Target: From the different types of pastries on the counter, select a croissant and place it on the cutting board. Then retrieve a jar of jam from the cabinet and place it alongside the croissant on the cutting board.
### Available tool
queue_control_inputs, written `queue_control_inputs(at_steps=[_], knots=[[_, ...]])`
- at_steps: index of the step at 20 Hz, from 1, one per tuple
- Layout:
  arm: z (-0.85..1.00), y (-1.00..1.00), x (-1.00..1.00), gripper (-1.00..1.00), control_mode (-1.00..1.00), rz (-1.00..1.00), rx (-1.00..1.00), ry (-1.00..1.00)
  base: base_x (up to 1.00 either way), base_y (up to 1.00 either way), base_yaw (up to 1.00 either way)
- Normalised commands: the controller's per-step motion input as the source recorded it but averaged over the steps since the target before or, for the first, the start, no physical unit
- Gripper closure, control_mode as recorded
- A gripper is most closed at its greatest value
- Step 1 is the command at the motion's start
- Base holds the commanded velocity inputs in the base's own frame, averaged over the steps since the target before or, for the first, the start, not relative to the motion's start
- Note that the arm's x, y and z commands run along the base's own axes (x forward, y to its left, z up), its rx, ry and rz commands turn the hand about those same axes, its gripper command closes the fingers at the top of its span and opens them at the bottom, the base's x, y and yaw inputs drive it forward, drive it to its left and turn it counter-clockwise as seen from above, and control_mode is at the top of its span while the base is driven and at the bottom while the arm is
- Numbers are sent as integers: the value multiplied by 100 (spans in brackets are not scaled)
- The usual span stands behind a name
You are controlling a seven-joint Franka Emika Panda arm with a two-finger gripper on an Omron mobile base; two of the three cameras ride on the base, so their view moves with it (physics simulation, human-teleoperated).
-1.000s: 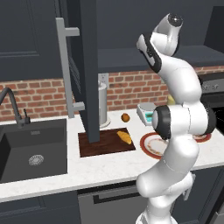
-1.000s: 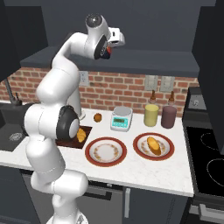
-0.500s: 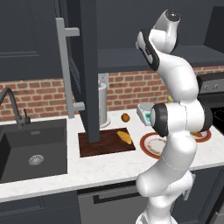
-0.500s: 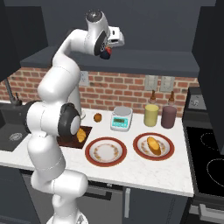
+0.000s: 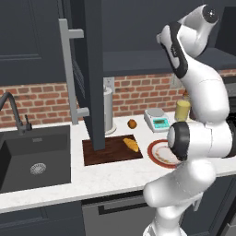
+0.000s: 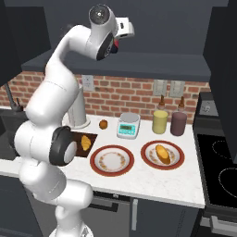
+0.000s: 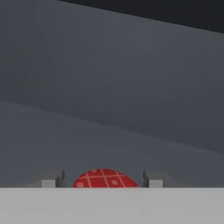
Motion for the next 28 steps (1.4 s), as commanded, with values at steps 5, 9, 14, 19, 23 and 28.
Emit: queue_control_inputs(at_steps=[5, 9, 14, 19, 23, 28], knots=[[-41, -13, -100, 100, -100, 24, -6, -55, 0, 0, 0], [90, -41, -100, 100, -100, 8, 0, -46, 0, 0, 0], [72, -32, -100, 100, -100, 4, 0, -34, 0, 0, 0], [1, -2, -100, 100, -100, 11, 0, 0, 0, 0, 0], [27, 0, -100, 100, -100, 10, 0, 9, 0, 0, 0], [23, 0, -100, 100, -100, 6, 0, 15, 0, 0, 0]])
